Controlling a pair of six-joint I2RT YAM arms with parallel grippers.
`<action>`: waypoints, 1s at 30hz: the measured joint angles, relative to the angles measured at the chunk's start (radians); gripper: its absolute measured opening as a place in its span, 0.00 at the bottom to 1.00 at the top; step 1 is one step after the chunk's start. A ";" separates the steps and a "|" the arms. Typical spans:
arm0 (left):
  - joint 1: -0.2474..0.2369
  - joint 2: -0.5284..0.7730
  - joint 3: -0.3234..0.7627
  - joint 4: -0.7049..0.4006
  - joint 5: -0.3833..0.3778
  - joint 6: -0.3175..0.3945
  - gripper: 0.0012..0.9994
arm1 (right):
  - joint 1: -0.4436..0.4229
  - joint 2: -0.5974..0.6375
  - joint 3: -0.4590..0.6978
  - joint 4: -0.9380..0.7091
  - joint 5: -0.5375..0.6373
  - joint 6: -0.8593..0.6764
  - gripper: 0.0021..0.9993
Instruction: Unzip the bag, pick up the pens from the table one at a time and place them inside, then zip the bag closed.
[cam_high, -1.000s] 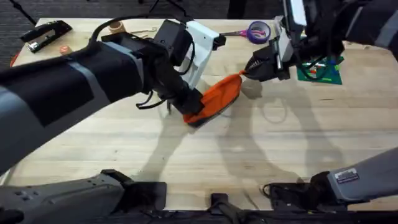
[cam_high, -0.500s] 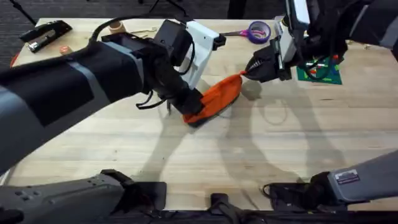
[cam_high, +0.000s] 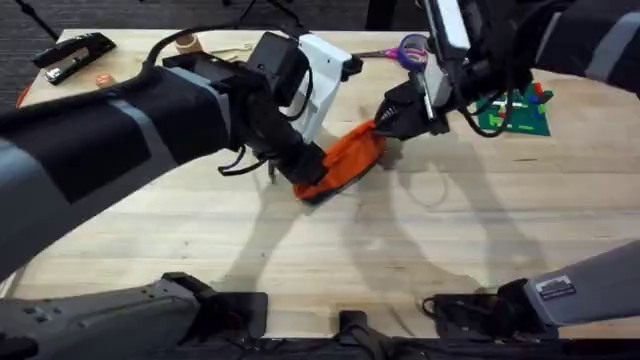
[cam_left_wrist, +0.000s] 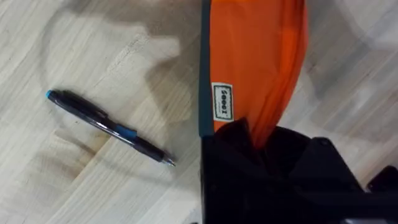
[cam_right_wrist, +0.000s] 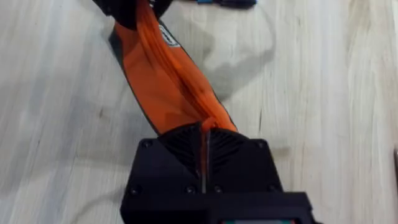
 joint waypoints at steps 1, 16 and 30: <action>0.000 0.000 0.000 -0.001 0.000 0.000 0.04 | 0.007 -0.001 0.000 0.000 0.000 0.000 0.03; 0.000 0.000 0.000 -0.001 -0.004 0.000 0.04 | 0.142 -0.061 0.000 -0.009 0.008 0.000 0.03; 0.000 0.000 0.000 -0.004 -0.004 0.000 0.04 | 0.308 -0.061 0.000 -0.005 0.013 0.000 0.03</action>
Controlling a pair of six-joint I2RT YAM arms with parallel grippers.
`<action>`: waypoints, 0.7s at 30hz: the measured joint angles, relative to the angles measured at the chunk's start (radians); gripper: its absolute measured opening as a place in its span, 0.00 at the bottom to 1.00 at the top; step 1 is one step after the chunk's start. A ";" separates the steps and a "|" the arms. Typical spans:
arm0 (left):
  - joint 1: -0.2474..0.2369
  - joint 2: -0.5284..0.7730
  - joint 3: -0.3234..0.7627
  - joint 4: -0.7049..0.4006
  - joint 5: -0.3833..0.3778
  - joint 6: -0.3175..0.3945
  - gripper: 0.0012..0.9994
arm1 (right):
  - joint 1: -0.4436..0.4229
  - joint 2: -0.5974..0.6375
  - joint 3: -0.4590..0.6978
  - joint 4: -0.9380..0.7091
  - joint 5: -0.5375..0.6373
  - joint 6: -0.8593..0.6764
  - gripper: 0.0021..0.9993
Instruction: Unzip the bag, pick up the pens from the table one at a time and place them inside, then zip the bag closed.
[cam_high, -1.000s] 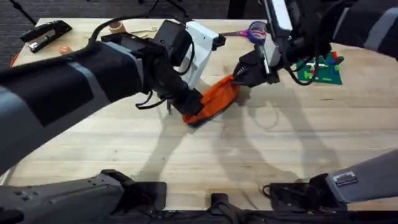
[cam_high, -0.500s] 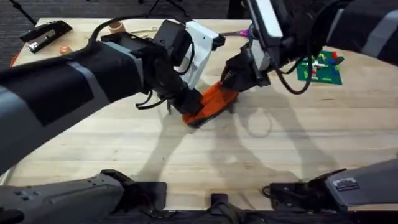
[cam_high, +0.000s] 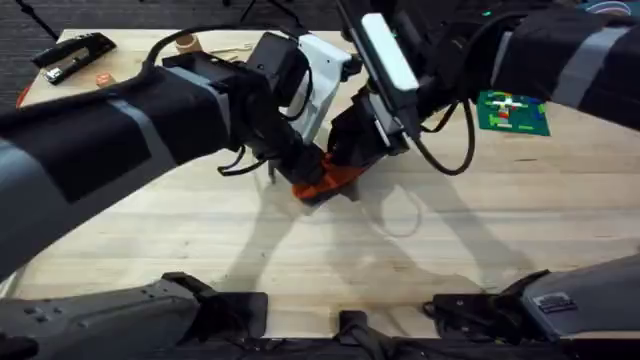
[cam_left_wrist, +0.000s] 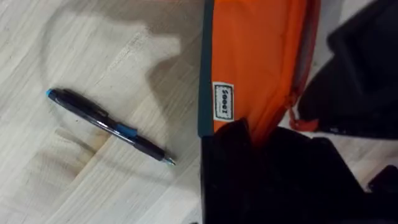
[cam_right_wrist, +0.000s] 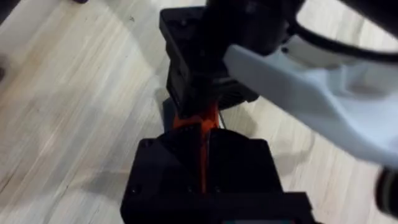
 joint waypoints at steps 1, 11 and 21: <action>0.000 0.000 0.000 0.000 0.000 0.000 0.04 | 0.005 0.000 0.000 0.001 0.002 0.000 0.03; 0.000 0.000 0.000 -0.001 0.001 0.001 0.04 | 0.036 0.000 0.000 0.006 0.010 0.000 0.03; -0.003 0.000 -0.001 0.001 0.003 0.010 0.04 | 0.038 -0.020 0.025 0.012 -0.005 -0.014 0.87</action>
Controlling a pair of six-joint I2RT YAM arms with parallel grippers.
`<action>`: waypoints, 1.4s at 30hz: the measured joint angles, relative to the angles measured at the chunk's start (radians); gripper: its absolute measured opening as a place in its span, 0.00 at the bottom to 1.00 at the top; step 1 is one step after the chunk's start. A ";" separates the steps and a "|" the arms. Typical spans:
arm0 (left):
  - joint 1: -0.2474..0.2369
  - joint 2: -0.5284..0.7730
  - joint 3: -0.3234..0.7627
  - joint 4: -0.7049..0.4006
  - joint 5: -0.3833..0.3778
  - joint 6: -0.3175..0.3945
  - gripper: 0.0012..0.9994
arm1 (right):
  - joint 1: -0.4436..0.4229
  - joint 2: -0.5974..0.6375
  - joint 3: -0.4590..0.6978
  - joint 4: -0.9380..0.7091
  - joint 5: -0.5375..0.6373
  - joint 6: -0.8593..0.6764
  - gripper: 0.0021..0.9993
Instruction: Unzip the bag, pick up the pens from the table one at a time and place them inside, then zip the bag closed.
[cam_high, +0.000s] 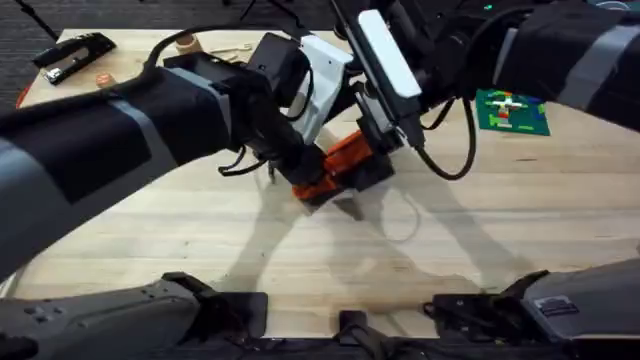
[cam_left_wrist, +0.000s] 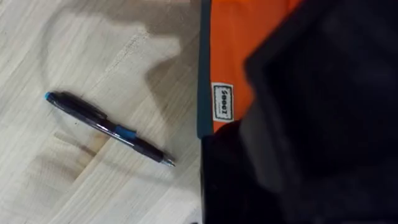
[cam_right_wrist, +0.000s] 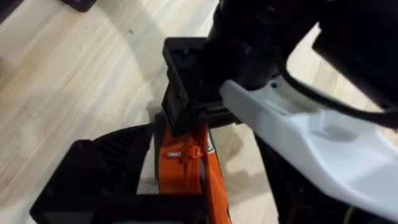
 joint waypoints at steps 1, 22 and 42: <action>0.000 0.000 0.000 0.000 0.000 0.000 0.04 | 0.001 -0.002 0.000 -0.002 -0.006 -0.001 0.93; 0.000 0.000 0.000 0.000 0.000 0.000 0.13 | -0.266 -0.087 0.000 -0.045 -0.003 0.000 1.00; 0.002 -0.052 0.016 0.007 0.000 -0.004 1.00 | -0.259 -0.121 0.005 -0.129 0.177 0.041 1.00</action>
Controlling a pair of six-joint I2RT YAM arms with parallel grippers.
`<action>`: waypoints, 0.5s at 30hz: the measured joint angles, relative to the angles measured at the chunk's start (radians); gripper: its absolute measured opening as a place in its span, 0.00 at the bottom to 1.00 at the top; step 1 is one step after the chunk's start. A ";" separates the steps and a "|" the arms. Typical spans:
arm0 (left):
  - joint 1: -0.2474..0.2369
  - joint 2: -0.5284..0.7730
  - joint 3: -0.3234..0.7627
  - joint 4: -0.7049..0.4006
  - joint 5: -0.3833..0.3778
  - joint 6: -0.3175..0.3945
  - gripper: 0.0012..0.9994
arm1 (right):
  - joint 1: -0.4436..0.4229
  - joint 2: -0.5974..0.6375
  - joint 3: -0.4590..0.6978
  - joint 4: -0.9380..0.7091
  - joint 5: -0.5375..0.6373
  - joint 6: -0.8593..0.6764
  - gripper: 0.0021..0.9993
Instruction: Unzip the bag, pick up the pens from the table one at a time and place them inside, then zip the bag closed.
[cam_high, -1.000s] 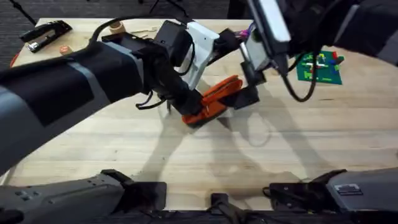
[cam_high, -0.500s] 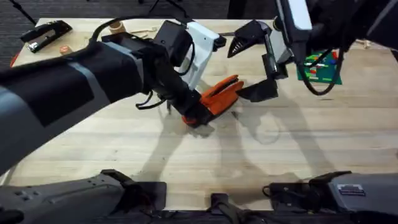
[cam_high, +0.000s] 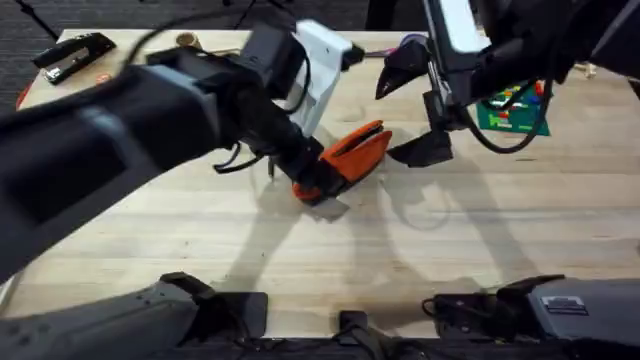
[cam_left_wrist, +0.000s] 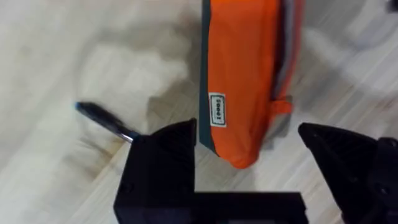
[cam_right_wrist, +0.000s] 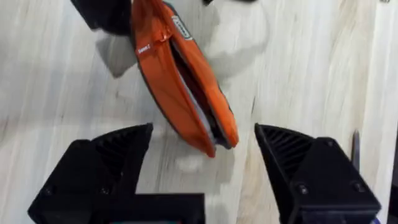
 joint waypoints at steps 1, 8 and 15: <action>0.000 -0.026 0.002 0.004 0.000 0.000 0.99 | 0.004 0.000 0.007 -0.012 0.016 0.006 1.00; 0.000 -0.347 0.025 -0.021 -0.053 0.000 0.99 | 0.088 0.000 0.161 -0.117 0.163 0.033 1.00; 0.000 -0.435 0.027 -0.106 -0.106 0.000 0.99 | 0.127 0.000 0.198 -0.125 0.198 0.040 1.00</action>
